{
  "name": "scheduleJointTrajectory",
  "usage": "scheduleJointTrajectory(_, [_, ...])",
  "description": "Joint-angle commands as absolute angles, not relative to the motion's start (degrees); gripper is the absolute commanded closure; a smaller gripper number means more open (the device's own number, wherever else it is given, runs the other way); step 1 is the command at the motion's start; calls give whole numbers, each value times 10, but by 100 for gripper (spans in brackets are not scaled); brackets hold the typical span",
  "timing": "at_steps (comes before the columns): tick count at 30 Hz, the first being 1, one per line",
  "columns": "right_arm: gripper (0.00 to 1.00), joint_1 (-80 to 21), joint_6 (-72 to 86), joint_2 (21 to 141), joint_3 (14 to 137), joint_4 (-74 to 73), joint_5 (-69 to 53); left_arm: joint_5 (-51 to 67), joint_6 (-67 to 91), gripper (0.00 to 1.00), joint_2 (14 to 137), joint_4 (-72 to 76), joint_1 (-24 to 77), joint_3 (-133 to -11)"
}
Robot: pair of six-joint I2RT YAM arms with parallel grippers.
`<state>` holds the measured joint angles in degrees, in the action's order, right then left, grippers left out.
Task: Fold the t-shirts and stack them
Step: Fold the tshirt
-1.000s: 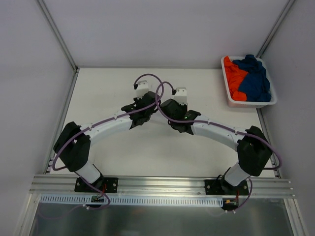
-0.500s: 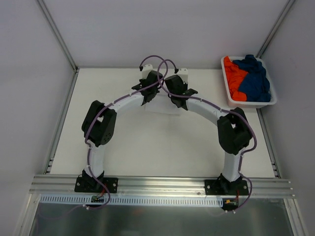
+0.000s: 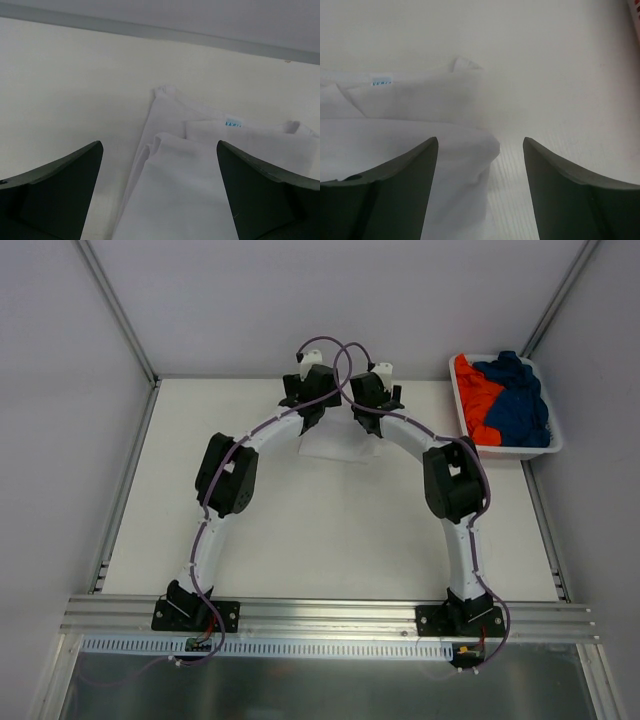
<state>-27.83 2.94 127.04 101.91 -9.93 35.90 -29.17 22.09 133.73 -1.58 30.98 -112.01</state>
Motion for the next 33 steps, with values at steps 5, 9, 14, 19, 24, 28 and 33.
scheduleJointTrajectory(5, [28,-272,-42,1217,1033,-18,377,-272,163,1,1264,52,317,-1104])
scheduleJointTrajectory(9, [28,-274,-18,1154,948,10,325,-255,194,19,1209,54,331,-1032])
scheduleJointTrajectory(14, [70,-282,21,1107,872,5,273,-220,232,82,1178,53,343,-949])
scheduleJointTrajectory(19, [99,-283,39,1142,902,-53,217,-184,241,100,1209,26,343,-968])
scheduleJointTrajectory(24, [100,-280,61,1218,977,-104,141,-165,250,100,1275,-39,341,-1026])
scheduleJointTrajectory(28, [100,-278,87,1269,1029,-174,77,-152,282,100,1303,-79,338,-1030])
scheduleJointTrajectory(33, [99,-279,126,1260,984,-181,6,-127,333,100,1270,-117,335,-962])
